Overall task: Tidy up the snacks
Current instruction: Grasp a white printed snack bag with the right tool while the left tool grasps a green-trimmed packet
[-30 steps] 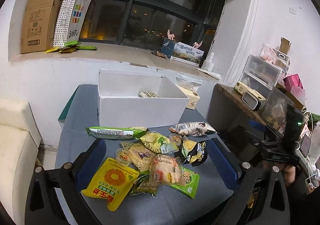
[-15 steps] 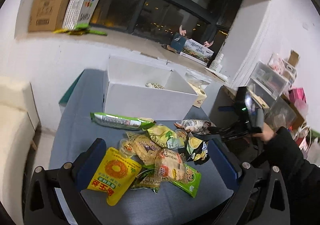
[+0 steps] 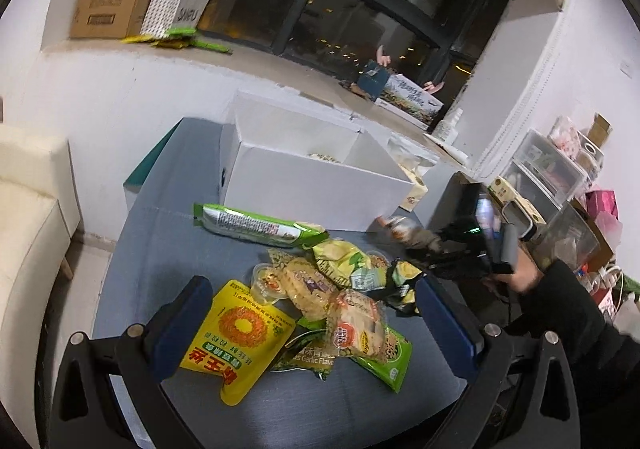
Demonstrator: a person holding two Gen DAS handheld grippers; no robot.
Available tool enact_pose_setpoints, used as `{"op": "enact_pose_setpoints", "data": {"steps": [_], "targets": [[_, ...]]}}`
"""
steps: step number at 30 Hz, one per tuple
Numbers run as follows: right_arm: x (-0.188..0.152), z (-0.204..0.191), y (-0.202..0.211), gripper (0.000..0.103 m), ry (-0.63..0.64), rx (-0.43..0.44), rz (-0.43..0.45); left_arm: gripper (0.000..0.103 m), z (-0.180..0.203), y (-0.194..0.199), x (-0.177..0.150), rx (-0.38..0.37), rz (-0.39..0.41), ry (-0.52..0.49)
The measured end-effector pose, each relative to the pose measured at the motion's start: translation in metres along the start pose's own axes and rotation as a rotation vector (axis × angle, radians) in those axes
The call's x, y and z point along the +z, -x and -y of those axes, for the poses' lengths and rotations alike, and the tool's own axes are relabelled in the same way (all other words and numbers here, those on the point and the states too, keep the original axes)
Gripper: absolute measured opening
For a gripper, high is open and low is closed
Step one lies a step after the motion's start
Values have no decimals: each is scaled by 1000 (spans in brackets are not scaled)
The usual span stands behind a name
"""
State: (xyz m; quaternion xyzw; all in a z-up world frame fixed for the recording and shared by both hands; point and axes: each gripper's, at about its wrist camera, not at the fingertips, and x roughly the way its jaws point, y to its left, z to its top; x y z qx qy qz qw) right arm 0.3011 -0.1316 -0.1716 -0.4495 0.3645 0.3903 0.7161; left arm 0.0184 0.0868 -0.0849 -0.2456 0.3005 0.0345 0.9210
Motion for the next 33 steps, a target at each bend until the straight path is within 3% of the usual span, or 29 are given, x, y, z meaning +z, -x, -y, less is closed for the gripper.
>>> {"op": "enact_pose_setpoints", "data": {"steps": [7,9,13,18,25,27,28,29,30,33], "targets": [[-33,21,80,34,-266,44,206,103,-17,-33,6,11,-44,136],[-45,22,108,34,-370,90,297,103,-28,-48,12,-9,-66,215],[-60,4,145,34,-449,119,418,102,-60,-86,24,-43,-121,454],[-57,-25,165,34,-489,186,507,102,-85,-124,30,16,-175,647],[-70,-41,163,34,-546,250,561,101,-90,-150,36,79,-179,705],[-72,-42,159,34,-567,281,572,90,-90,-156,37,79,-194,703],[-73,-43,159,34,-569,290,580,74,-90,-160,37,83,-206,705],[-73,-45,159,34,-570,290,582,45,-91,-164,35,89,-215,706],[-73,-46,158,34,-572,297,583,32,-91,-166,34,101,-217,700],[-73,-50,160,34,-574,310,596,26,-87,-162,30,97,-197,661]]}}
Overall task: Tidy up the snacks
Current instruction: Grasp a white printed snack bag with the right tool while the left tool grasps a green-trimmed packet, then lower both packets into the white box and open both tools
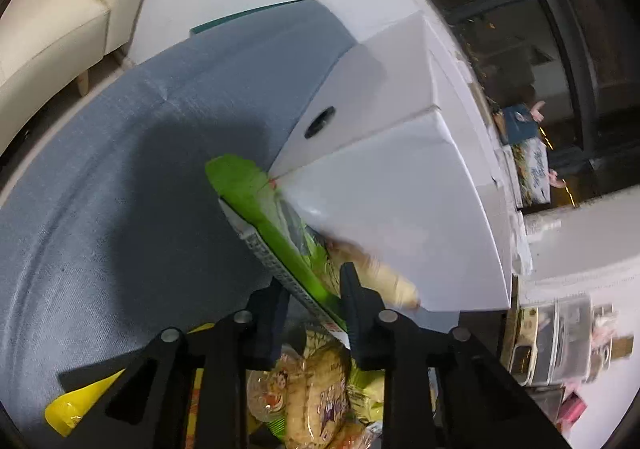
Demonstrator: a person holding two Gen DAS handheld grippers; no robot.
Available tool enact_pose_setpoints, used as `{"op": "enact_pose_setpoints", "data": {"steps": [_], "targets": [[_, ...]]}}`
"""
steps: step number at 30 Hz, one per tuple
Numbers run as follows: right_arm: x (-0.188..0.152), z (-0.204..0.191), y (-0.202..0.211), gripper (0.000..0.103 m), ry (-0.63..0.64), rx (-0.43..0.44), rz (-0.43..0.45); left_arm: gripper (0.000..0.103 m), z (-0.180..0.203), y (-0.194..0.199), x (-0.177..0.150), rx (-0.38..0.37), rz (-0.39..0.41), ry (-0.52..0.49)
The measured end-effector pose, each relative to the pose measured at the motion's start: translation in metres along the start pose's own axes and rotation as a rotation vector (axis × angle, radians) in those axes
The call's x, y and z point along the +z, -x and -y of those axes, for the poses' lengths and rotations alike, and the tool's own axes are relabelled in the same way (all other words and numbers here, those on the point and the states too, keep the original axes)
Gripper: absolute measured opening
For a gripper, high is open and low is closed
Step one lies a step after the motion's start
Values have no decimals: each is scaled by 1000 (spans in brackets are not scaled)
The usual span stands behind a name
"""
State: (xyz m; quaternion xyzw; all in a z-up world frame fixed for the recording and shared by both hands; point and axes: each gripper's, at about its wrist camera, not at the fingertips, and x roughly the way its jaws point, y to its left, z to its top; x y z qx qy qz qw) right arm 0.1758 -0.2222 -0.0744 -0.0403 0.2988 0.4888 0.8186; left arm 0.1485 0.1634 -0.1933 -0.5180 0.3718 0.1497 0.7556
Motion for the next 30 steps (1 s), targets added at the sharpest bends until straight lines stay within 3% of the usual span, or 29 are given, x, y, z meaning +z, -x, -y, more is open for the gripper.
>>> {"op": "enact_pose_setpoints", "data": {"steps": [5,10,13,17,19,23,27,30], "targets": [[-1,-3,3,34,-7,12,9,15,5,30,-9,-21,89,-99],[1,-6,4,34,-13,26,21,13,12,70,-16,-92,166,-194],[4,-11,4,34,-8,25,32,13,26,98,-25,-124,227,-315],[11,-16,0,34,-5,17,51,13,60,133,-39,-108,358,-523],[18,-18,-5,34,-3,5,59,14,80,141,-35,-109,379,-603],[54,-15,-17,34,-14,-8,94,14,129,138,-8,-78,402,-730],[109,-2,-49,34,-19,-62,106,14,175,116,24,7,432,-850],[150,17,-86,35,-38,-109,92,14,199,85,45,71,392,-906]]}}
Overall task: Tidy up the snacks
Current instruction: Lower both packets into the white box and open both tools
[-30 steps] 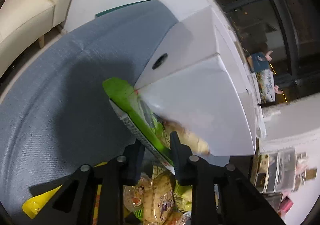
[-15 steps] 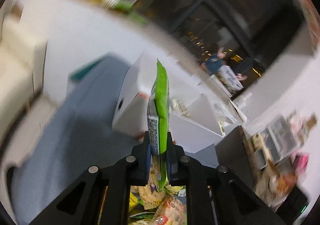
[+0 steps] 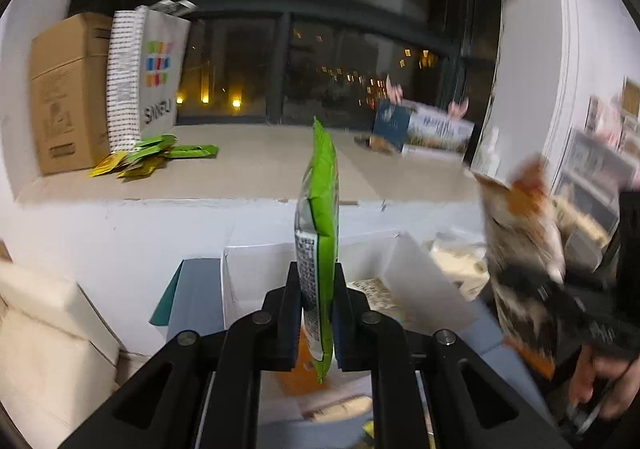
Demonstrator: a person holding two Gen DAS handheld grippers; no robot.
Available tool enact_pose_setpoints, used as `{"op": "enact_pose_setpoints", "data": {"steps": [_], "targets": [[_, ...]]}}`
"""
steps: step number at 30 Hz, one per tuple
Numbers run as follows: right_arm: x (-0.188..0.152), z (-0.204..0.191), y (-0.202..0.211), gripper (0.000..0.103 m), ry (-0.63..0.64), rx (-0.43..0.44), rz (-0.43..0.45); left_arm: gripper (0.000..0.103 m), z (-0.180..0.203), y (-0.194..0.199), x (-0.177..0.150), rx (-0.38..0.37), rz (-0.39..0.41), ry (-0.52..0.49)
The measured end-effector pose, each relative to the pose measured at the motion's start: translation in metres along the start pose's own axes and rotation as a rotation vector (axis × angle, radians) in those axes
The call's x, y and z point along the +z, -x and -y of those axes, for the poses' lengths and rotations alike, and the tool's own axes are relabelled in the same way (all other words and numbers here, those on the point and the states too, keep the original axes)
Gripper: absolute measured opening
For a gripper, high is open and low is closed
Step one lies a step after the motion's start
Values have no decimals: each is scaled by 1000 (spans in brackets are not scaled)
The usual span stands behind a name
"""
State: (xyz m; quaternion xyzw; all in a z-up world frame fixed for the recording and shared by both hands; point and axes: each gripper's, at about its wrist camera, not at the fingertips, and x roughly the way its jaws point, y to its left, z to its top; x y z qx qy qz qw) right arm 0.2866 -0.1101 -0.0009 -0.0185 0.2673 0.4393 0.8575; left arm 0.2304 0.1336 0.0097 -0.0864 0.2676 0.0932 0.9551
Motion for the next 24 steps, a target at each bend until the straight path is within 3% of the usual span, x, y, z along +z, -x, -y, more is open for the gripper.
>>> {"op": "enact_pose_setpoints", "data": {"steps": [3,8,9,11,12,13,16,24], "targets": [[28,18,-55,35,-14,-87,-68,14,-4,-36,6,31,-62,-37],[36,45,-116,35,-52,-172,-185,19,-21,-87,-11,39,-212,-28],[34,51,-126,36,-72,-172,-210,28,-21,-92,-15,58,-225,-32],[30,58,-139,48,-85,-185,-242,94,-27,-94,-21,88,-232,-22],[27,62,-144,79,-91,-193,-261,103,-28,-91,-21,73,-226,-20],[25,64,-146,103,-99,-203,-258,103,-28,-88,-21,70,-220,-27],[25,63,-140,103,-77,-237,-223,103,-23,-78,-19,90,-190,-50],[33,45,-105,103,-39,-212,-167,103,-13,-33,-15,92,-113,-73]]}}
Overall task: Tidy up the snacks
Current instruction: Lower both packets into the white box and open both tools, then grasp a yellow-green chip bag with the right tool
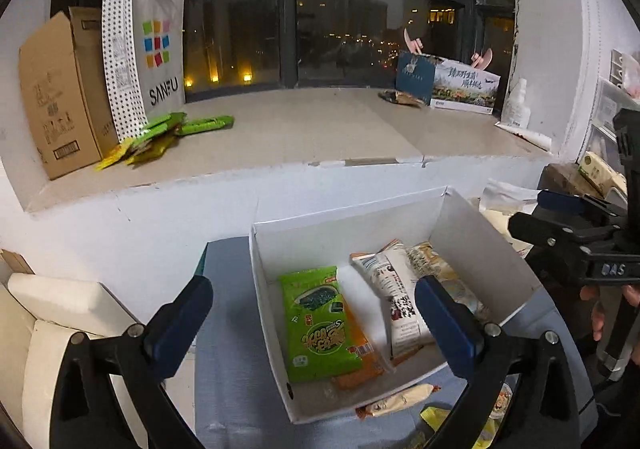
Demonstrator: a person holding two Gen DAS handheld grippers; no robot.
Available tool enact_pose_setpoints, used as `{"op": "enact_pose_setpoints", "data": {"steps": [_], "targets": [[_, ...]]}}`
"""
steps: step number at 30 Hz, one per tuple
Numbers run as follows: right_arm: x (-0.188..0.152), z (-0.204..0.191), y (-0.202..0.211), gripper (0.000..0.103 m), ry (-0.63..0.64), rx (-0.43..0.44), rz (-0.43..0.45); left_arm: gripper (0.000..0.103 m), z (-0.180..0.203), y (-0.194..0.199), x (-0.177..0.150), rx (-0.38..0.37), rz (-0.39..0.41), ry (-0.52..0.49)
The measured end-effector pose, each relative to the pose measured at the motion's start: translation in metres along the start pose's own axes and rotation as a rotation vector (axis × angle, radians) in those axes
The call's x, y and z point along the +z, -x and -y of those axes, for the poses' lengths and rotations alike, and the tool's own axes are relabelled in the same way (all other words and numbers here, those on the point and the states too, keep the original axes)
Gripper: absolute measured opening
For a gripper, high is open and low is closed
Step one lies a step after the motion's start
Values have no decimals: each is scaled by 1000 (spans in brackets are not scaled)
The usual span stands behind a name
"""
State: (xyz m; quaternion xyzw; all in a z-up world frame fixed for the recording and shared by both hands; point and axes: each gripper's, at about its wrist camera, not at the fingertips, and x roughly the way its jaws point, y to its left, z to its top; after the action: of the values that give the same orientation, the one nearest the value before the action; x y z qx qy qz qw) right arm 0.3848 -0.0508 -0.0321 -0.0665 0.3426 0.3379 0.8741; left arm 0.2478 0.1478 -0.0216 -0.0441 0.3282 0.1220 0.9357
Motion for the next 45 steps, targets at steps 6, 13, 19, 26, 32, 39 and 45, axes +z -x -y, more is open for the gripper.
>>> {"op": "enact_pose_setpoints", "data": {"steps": [6,13,19,26,32,39,45], "targets": [[-10,-18,48,103,52,34,74,103,3,46,-16,-18,64,14],[-53,-38,118,103,114,127,136,103,20,108,-63,-106,98,-12],[-130,-45,170,103,164,176,168,103,26,141,-136,-227,68,85],[-225,-37,186,103,100,188,115,103,44,155,-198,-217,3,52],[-245,-34,190,103,133,123,97,103,48,165,-196,-235,34,59],[-232,-62,158,103,267,85,64,103,44,167,-195,-220,37,71],[-217,-97,104,103,444,-42,38,103,34,164,-200,-206,27,108]]}}
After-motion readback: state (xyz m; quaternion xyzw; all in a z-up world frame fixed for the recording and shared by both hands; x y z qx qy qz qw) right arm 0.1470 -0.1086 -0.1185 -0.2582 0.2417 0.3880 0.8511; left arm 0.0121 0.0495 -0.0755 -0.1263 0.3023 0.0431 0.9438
